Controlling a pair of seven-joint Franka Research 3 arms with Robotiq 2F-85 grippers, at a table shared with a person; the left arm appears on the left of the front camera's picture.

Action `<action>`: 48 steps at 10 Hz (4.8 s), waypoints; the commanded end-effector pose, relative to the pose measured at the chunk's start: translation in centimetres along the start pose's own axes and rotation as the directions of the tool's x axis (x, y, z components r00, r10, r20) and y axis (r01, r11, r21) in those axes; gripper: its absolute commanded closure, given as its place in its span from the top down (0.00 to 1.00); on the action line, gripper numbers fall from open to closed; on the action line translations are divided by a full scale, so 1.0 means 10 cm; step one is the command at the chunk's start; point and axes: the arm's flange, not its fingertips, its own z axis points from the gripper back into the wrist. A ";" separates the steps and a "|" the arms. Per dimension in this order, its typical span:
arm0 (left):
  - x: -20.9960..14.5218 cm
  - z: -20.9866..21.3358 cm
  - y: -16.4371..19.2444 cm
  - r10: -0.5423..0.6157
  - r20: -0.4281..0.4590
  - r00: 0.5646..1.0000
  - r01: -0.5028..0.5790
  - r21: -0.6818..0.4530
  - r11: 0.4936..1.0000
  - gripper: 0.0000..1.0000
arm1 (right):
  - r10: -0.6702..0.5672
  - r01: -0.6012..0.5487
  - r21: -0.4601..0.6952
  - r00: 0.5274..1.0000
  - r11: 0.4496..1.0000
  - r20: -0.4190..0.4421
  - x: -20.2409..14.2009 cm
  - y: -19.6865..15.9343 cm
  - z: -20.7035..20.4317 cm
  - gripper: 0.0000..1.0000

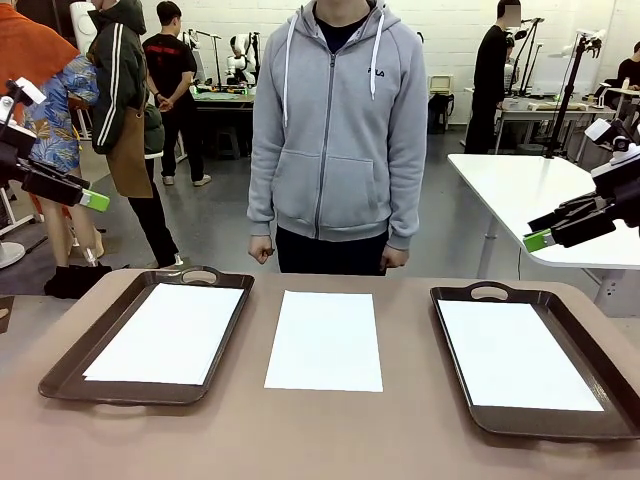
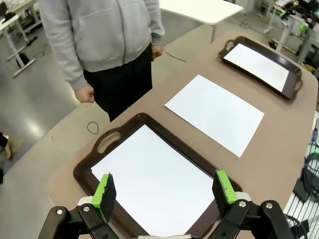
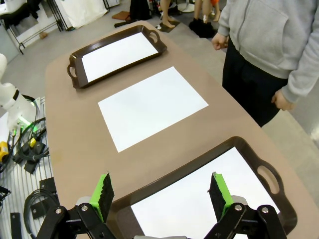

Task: Sort the A4 documents.
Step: Receive the A4 Paper.

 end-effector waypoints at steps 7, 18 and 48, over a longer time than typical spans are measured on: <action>-0.08 0.11 0.08 0.037 -0.109 0.993 -0.051 -0.128 0.990 1.00 | 0.002 -0.002 0.001 1.000 1.000 0.001 0.00 0.01 0.00 1.00; -0.12 0.10 0.10 0.063 -0.094 0.994 -0.075 -0.125 0.989 1.00 | 0.002 -0.002 0.001 1.000 1.000 0.001 0.00 0.01 0.00 1.00; -0.12 0.10 0.10 0.063 -0.094 0.994 -0.075 -0.125 0.989 1.00 | 0.002 -0.002 0.001 1.000 1.000 0.001 0.00 0.01 0.00 1.00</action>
